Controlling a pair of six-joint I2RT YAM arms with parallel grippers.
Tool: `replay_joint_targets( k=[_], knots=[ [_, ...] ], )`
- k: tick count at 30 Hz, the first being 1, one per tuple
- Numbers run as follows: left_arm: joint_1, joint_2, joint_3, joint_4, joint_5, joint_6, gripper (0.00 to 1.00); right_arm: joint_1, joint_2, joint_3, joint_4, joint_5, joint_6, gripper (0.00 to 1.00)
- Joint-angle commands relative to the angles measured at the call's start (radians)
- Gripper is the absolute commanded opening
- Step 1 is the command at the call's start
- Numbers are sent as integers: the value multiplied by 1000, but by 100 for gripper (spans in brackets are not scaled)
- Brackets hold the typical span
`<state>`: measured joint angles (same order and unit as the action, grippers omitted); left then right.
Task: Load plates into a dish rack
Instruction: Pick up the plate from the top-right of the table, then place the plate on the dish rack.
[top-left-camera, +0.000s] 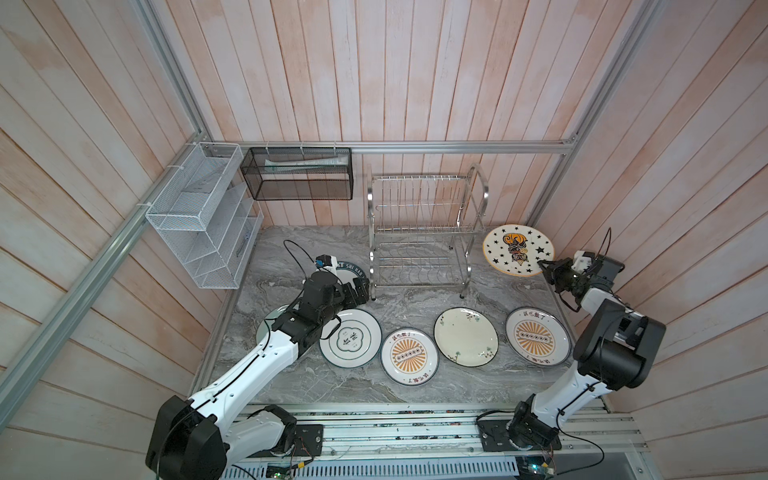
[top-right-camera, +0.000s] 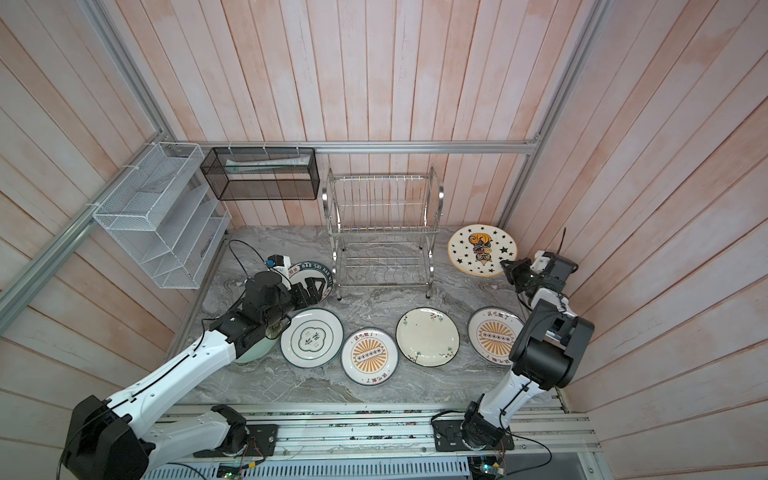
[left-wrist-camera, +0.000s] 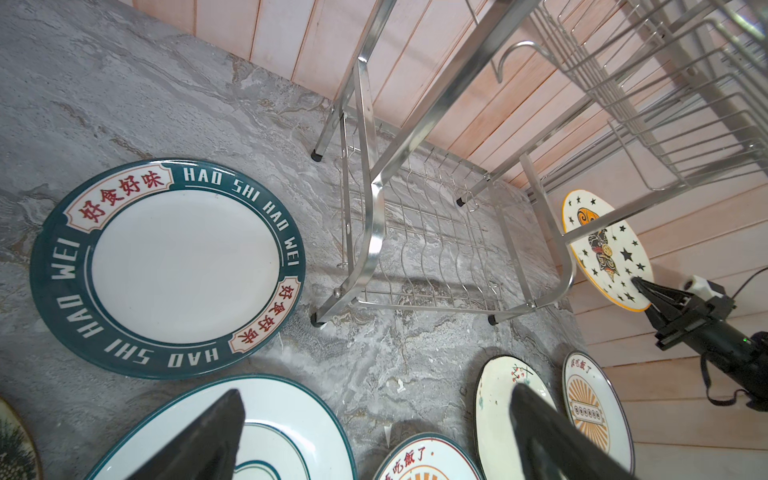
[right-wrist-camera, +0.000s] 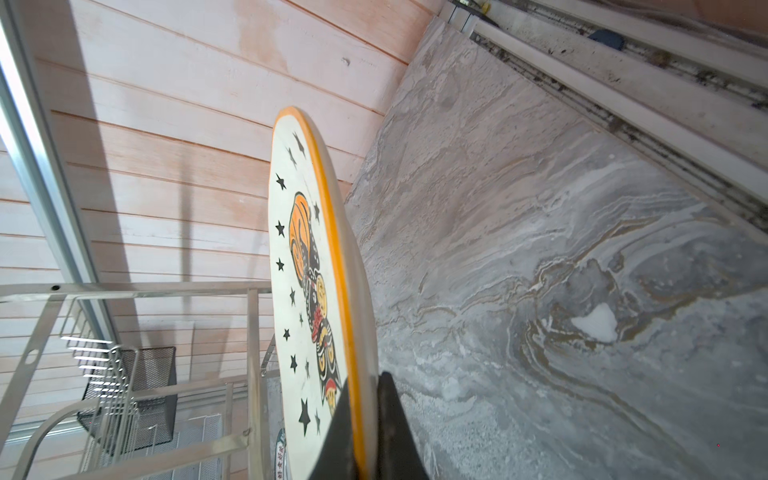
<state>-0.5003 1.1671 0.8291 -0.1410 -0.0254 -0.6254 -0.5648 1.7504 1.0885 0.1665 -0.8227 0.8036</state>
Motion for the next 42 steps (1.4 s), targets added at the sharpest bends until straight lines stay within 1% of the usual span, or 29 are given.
replay_joint_targets(
  k=[1, 5, 10, 17, 24, 27, 29, 42],
  knots=[
    [-6, 13, 34, 20, 22, 1, 100, -25, -96, -58, 107, -125, 32, 0],
    [-6, 27, 42, 35, 40, 4, 100, -36, -173, -141, 114, -168, 46, 0],
    [-7, 48, 49, 46, 65, 6, 100, -46, -268, -217, 97, -184, 52, 0],
    [-10, 51, 40, 70, 97, 0, 100, -47, -365, -274, 70, -230, 70, 0],
    [-12, 83, 39, 117, 156, -20, 100, -45, -448, -318, -10, -239, 39, 0],
    [-12, 97, 42, 128, 171, -29, 100, -23, -472, -309, -89, -215, -26, 0],
    [-13, 101, 41, 136, 177, -34, 100, 6, -477, -308, -109, -207, -48, 0],
    [-26, 117, 24, 181, 197, -59, 100, 163, -589, -397, -146, -177, -43, 0]
  ],
)
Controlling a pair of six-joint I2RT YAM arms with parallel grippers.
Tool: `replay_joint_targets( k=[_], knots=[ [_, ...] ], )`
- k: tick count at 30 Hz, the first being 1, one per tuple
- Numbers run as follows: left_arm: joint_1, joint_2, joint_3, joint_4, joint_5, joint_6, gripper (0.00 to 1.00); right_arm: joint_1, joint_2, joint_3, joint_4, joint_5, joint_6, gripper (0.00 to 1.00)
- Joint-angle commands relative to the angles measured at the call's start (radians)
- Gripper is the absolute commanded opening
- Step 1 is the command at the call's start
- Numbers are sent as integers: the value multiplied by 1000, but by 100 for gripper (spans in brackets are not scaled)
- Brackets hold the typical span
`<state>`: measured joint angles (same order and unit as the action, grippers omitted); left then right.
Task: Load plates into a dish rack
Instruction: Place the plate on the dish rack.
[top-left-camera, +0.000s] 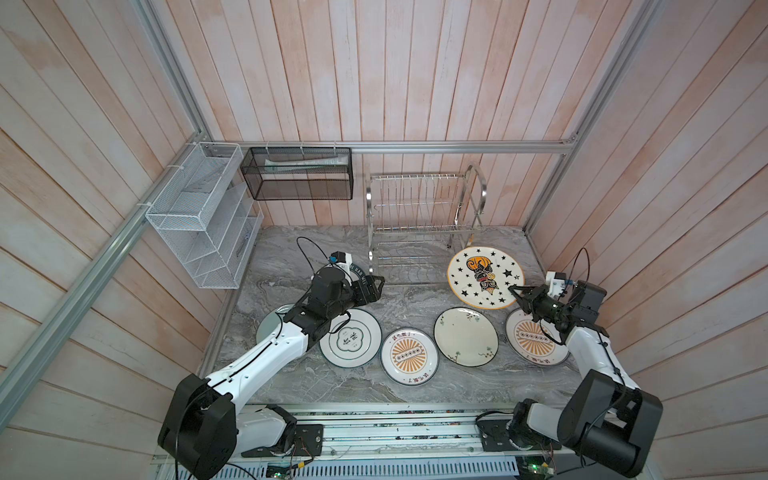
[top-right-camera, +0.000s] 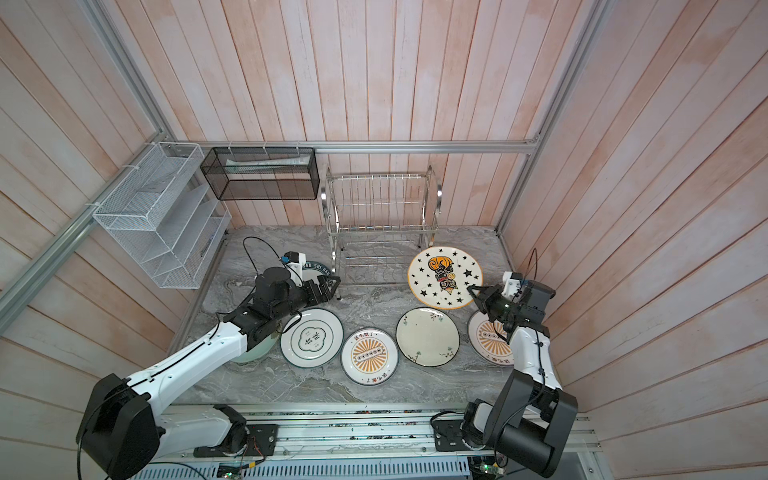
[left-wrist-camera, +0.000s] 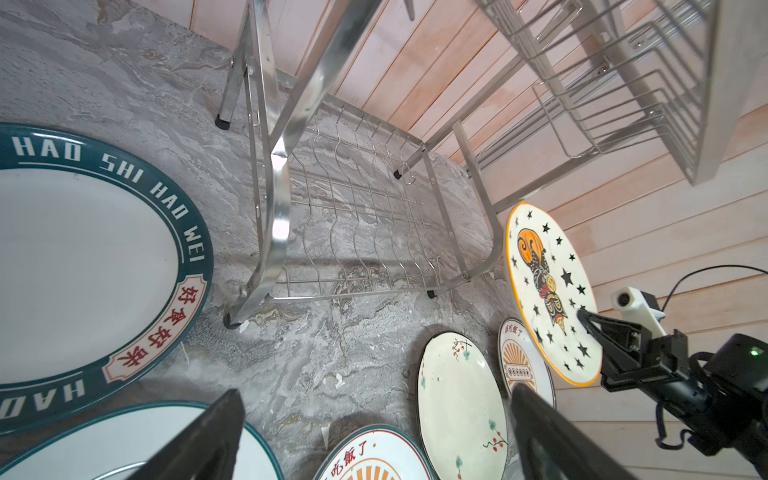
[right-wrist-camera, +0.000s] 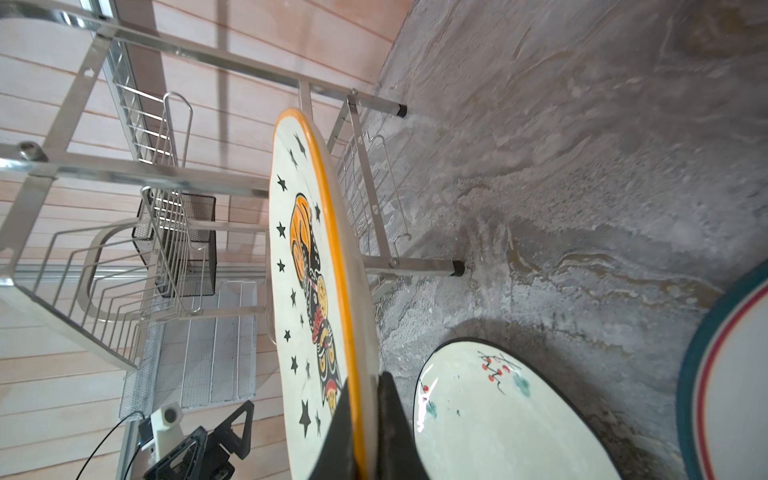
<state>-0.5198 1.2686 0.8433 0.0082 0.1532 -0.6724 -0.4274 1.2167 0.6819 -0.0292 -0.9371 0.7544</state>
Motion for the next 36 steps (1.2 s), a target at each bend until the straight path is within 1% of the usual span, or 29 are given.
replay_joint_targets(
  k=[1, 5, 8, 13, 19, 25, 32, 36],
  knots=[
    [-10, 20, 12, 33, 21, -13, 100, 36, -64, 4, 45, -57, 9, 0],
    [-24, 29, 20, 36, 39, -14, 100, 95, -92, -21, 47, -47, 25, 0],
    [-32, 34, 17, 49, 73, -14, 100, 162, -104, -49, 73, -28, 48, 0],
    [-40, 43, 10, 66, 128, -20, 100, 272, -105, -92, 182, 5, 97, 0],
    [-43, 56, -67, 164, 200, -72, 97, 394, -94, -88, 261, 26, 62, 0],
    [-45, 69, -84, 173, 216, -85, 93, 470, -67, -82, 329, 30, 59, 0],
    [-49, 64, -98, 204, 240, -109, 82, 555, -27, -78, 417, 29, 89, 0],
    [-48, 75, -99, 222, 257, -124, 72, 590, -18, -84, 463, 35, 93, 0]
  ],
)
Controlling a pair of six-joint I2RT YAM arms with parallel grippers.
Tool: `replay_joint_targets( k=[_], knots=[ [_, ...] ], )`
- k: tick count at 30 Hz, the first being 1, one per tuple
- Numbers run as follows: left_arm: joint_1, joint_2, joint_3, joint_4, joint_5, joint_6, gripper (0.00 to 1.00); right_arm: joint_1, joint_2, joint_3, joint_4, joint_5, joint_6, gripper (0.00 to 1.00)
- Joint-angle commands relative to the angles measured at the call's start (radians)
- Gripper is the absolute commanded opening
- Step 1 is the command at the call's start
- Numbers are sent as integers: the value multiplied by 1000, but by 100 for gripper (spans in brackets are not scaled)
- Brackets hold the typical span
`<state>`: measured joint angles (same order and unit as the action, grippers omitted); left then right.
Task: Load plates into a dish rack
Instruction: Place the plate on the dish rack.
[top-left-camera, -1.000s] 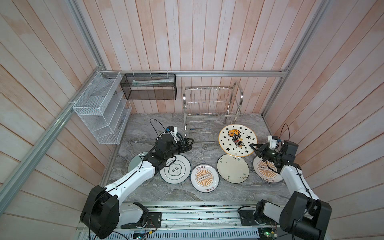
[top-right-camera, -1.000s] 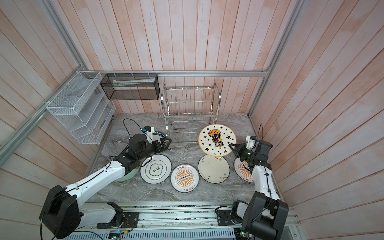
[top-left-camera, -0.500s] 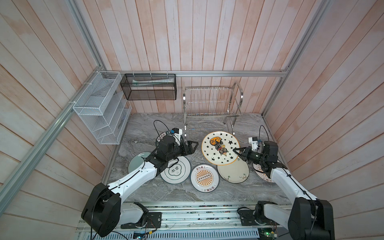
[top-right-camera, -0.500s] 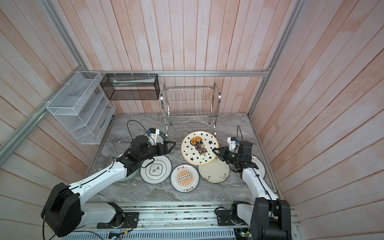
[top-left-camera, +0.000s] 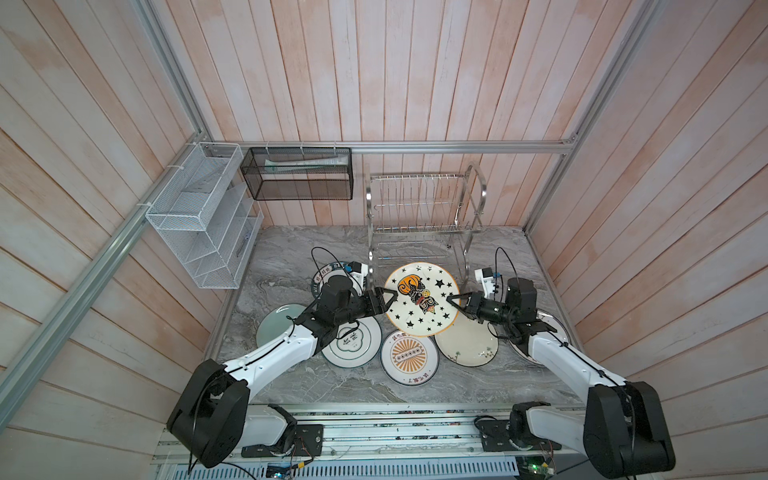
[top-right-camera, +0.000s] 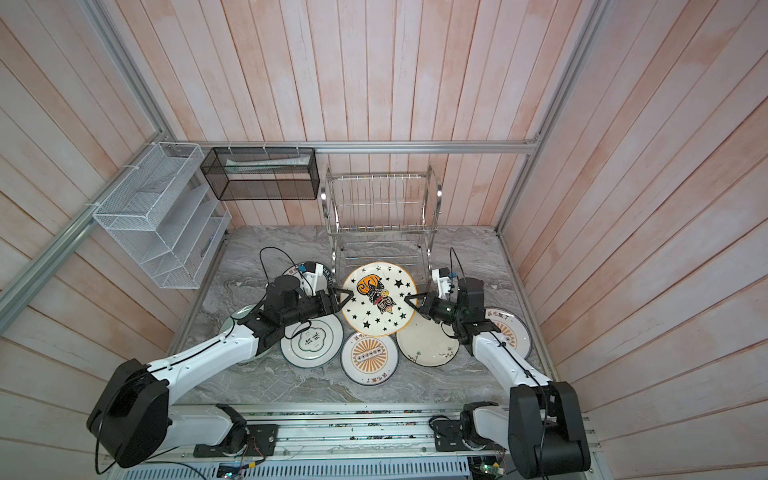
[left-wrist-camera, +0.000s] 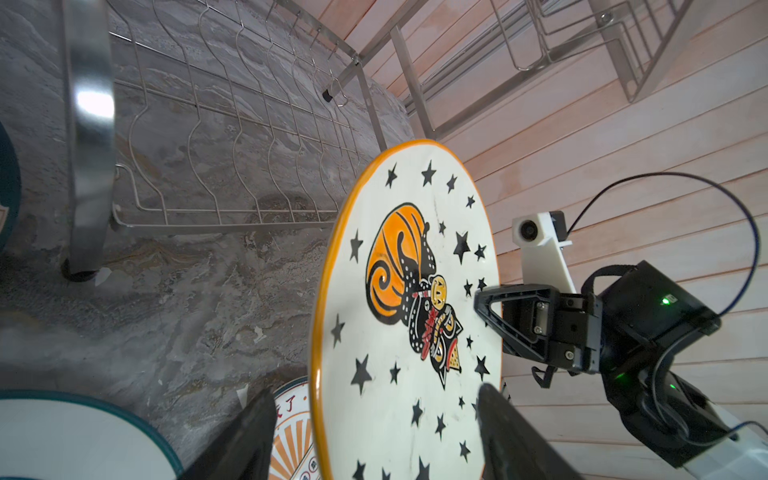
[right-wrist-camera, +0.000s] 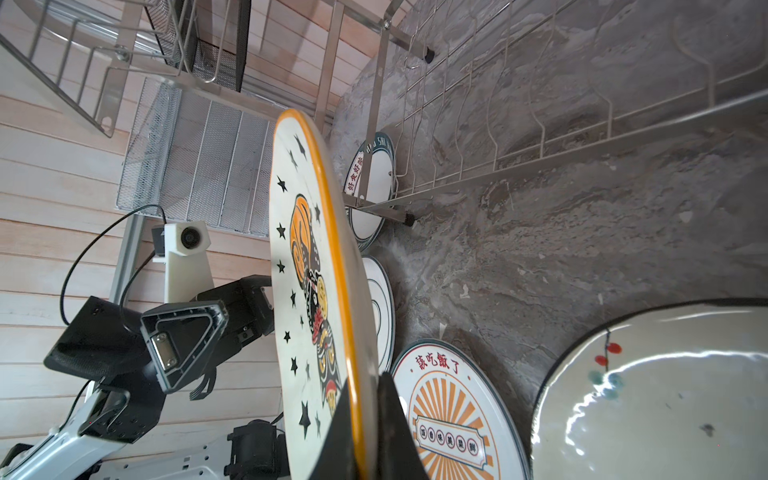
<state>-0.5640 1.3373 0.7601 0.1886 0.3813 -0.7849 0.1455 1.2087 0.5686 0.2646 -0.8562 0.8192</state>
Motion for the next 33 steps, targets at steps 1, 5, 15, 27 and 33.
replay_joint_targets(
  k=[1, 5, 15, 27, 33],
  knots=[
    [-5, 10, -18, 48, 34, -15, 70, 23, -9, 27, 180, -46, 31, 0],
    [-3, 16, -23, 74, 50, -22, 54, 37, 0, 17, 221, -47, 41, 0],
    [-4, 17, -25, 88, 68, -13, 21, 47, 19, 13, 252, -56, 37, 0],
    [-3, 22, -27, 115, 84, -25, 0, 64, 32, 8, 274, -53, 51, 0],
    [-4, 20, -43, 169, 102, -39, 0, 80, 34, -10, 316, -31, 85, 18]
  ],
)
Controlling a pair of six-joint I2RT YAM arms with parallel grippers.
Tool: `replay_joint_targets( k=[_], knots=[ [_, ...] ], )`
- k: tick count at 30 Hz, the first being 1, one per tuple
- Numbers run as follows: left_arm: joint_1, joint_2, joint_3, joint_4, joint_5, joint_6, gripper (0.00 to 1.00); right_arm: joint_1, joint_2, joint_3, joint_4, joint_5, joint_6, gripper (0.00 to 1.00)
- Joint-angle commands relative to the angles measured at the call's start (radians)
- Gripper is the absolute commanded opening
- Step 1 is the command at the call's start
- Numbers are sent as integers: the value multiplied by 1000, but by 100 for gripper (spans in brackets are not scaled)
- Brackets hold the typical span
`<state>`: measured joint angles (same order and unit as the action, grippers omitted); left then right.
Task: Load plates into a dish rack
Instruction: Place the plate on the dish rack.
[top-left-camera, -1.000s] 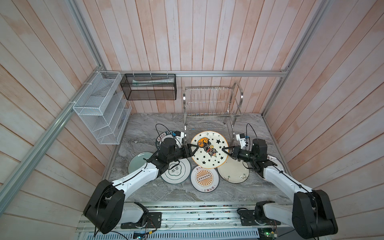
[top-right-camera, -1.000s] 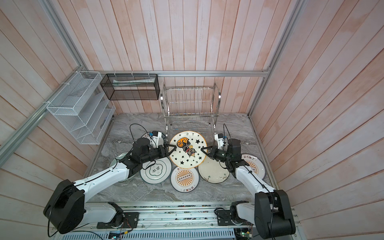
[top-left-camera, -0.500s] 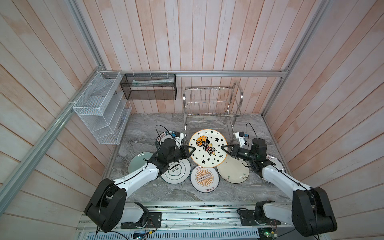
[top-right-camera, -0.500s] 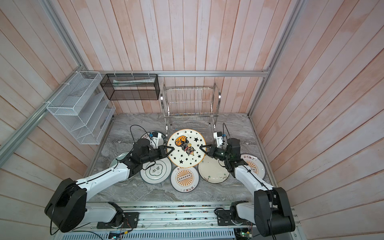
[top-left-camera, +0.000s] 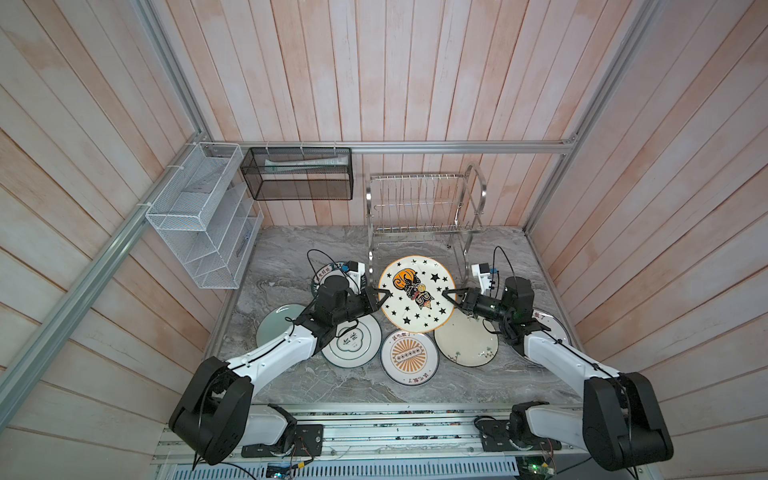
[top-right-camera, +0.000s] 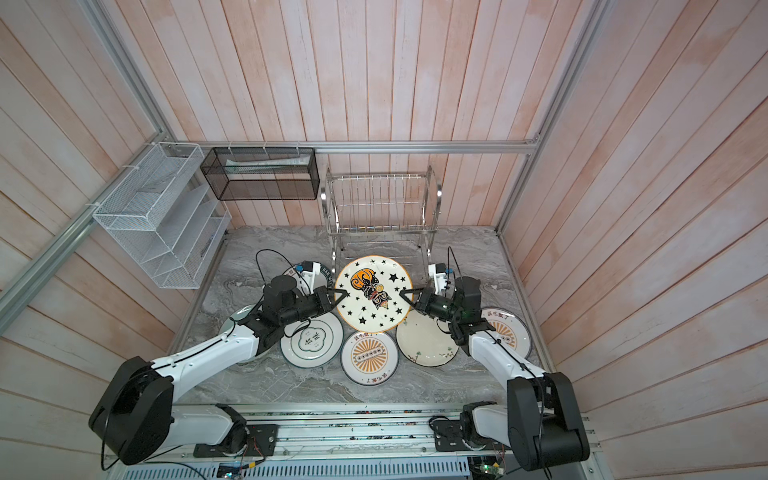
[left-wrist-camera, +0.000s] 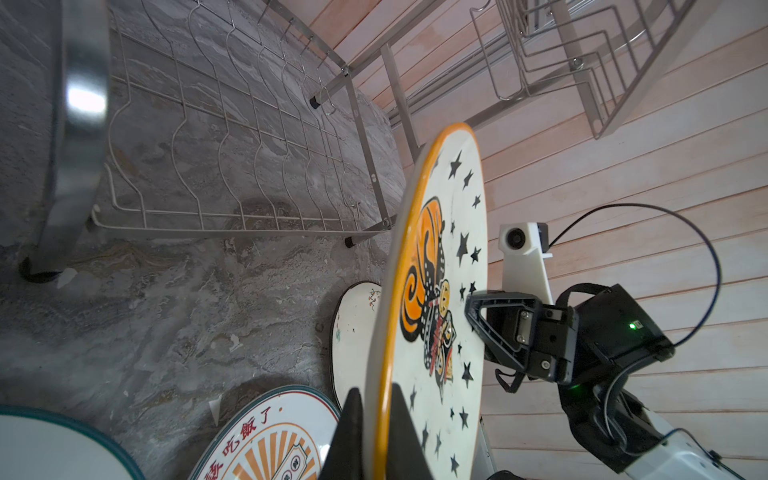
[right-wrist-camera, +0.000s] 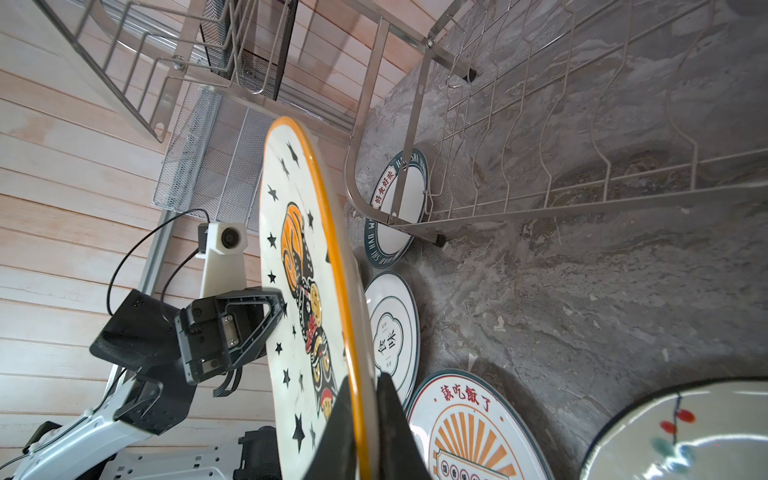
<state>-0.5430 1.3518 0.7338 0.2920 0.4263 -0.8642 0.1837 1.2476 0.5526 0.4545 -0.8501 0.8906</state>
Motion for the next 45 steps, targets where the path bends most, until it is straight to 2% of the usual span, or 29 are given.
replay_joint_targets(
  k=[1, 8, 30, 40, 45],
  knots=[
    [-24, 5, -18, 69, 57, 40, 0, 47, -5, 6, 126, -32, 12, 20],
    [-24, -1, -28, 80, 53, 40, 0, 81, 7, 12, 134, -26, 18, 28],
    [-24, -1, -39, 113, 54, 37, 0, 144, 11, -6, 137, -60, 54, 27],
    [-26, -1, -37, 96, 46, 37, 0, 144, 7, 8, 109, -67, 38, 1],
    [-26, 0, -32, 83, 51, 34, 0, 144, -2, 22, 73, -64, 17, 0]
  ],
)
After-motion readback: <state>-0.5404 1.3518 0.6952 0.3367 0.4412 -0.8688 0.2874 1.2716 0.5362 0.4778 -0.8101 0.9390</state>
